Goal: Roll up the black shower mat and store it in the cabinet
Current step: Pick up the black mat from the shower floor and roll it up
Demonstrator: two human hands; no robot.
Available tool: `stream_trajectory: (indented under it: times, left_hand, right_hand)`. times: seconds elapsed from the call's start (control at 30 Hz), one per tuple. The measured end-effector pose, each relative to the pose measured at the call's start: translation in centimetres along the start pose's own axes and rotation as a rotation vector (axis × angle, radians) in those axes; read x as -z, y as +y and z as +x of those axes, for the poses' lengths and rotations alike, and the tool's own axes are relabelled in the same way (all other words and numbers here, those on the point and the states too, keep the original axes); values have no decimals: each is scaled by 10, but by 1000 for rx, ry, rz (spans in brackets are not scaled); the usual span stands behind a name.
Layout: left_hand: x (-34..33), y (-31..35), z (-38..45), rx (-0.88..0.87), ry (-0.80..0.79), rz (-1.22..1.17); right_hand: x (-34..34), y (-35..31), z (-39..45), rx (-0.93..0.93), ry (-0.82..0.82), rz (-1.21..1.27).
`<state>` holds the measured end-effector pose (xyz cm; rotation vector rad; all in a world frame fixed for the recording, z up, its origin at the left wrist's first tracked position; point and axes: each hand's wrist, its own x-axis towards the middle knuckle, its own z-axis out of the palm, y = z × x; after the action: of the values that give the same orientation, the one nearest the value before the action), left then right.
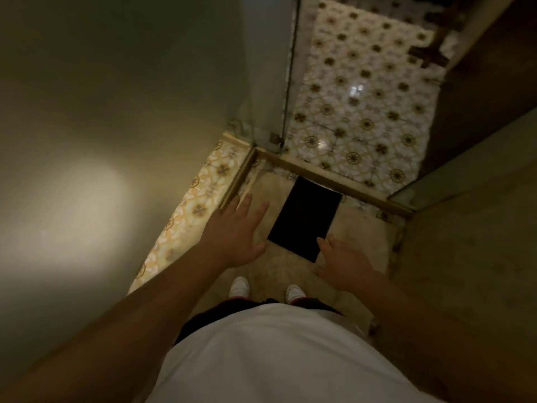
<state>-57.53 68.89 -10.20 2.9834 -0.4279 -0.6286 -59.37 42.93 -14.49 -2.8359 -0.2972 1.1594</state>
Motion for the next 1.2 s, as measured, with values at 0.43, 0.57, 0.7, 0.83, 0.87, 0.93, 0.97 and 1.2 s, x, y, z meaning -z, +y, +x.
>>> stream_trajectory:
  times: [0.43, 0.57, 0.7, 0.83, 0.87, 0.93, 0.97, 1.2]
  left_hand:
    - [2, -20, 35, -356, -54, 139]
    - [-3, -6, 36, -380, -68, 182]
    - [-12, 11, 37, -354, -84, 169]
    - [-28, 27, 46, -329, -104, 140]
    - [-34, 30, 52, -320, -114, 133]
    - [-48, 35, 65, -305, -143, 127]
    - [-56, 36, 72, -295, -153, 133]
    - [-129, 26, 140, -342, -266, 135]
  right_hand:
    - [-43, -39, -45, -309, 5, 368]
    - [-47, -31, -53, -288, 25, 347]
    - [-45, -8, -55, -269, 42, 327]
    - [-52, 18, -44, -249, 51, 303]
    - [-56, 24, -37, -242, 52, 291]
    - [-65, 34, -24, -230, 38, 263]
    - [-70, 38, -17, -226, 25, 249]
    - [-107, 53, 60, -209, -24, 185]
